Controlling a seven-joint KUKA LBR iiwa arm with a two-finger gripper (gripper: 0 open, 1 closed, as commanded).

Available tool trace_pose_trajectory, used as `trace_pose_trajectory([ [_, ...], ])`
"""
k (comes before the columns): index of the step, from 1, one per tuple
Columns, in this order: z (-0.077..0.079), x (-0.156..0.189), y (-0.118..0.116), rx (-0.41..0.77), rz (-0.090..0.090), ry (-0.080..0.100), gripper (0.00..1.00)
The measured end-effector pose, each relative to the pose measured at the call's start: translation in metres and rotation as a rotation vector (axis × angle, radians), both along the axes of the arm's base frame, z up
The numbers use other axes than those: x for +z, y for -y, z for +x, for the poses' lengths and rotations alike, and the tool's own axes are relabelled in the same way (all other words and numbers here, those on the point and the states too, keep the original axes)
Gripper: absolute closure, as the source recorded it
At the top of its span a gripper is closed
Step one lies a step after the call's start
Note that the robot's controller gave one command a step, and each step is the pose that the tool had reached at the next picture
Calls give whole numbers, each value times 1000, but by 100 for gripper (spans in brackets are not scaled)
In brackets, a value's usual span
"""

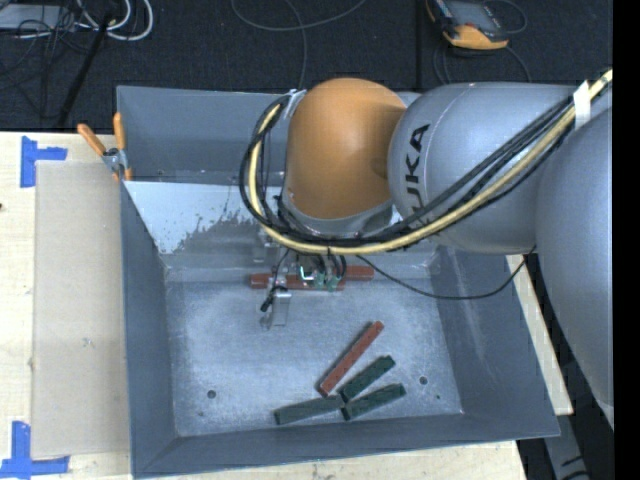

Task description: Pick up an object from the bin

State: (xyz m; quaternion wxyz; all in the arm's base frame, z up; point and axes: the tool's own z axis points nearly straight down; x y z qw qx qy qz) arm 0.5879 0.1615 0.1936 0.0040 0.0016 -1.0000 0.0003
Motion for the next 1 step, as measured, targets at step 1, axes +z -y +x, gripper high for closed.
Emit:
trace_pose_trajectory([
  [1, -4, -63, 82, 11, -4, 1, 0],
])
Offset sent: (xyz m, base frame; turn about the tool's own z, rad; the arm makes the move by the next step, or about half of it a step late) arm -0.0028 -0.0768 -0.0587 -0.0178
